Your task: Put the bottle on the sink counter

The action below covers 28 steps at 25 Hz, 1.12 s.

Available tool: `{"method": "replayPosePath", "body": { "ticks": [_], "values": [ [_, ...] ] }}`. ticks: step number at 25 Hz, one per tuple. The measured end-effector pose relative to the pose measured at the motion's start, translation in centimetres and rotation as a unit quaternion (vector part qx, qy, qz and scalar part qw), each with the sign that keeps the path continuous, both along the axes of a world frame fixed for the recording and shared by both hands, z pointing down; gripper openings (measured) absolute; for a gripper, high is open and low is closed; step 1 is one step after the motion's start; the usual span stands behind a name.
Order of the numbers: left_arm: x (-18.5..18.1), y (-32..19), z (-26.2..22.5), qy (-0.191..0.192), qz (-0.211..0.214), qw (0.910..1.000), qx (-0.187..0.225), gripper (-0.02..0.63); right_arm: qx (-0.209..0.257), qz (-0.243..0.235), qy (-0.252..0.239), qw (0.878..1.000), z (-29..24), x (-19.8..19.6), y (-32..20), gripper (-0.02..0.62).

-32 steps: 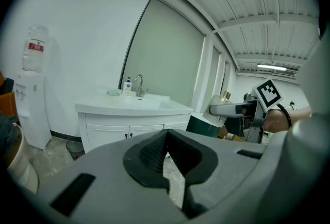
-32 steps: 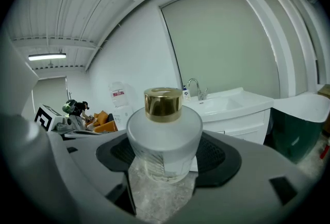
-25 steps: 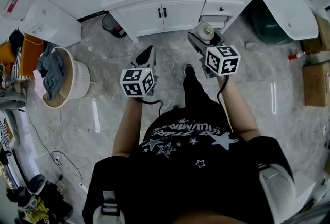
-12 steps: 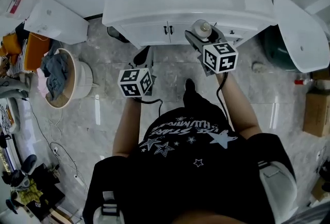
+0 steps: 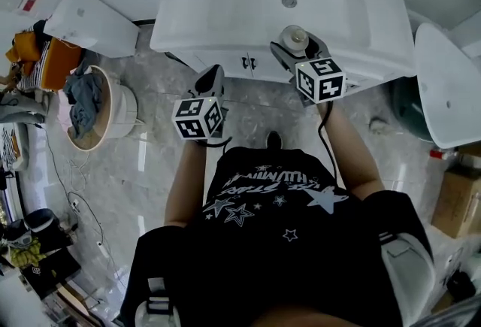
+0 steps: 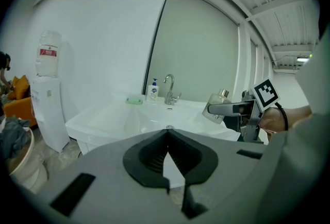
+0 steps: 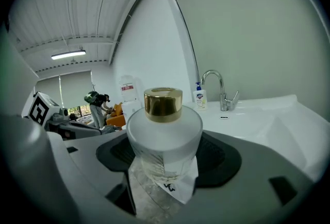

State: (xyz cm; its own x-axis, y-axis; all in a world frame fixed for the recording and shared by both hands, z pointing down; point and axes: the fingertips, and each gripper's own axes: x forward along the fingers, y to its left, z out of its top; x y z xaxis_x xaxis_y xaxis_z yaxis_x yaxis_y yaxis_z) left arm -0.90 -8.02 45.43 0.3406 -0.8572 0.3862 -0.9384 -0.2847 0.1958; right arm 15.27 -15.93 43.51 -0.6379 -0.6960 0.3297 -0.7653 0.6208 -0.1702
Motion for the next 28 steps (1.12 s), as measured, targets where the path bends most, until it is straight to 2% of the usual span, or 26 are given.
{"method": "replayPosePath", "body": {
  "ticks": [10,14,28],
  "values": [
    [-3.1,-2.1,0.4,-0.018,-0.026,0.9995,-0.01,0.008,-0.021,-0.045,0.005,0.999,1.3,-4.2,-2.6,0.322],
    [-4.6,-4.4,1.0,-0.011,-0.03,0.9994,-0.009,0.008,-0.024,-0.052,0.008,0.998,1.8,-6.1,-4.5,0.322],
    [-12.8,-18.1,2.5,-0.009,-0.024,0.9995,-0.019,0.008,-0.036,-0.061,0.016,0.997,4.3,-15.1,-16.8,0.322]
  ]
}}
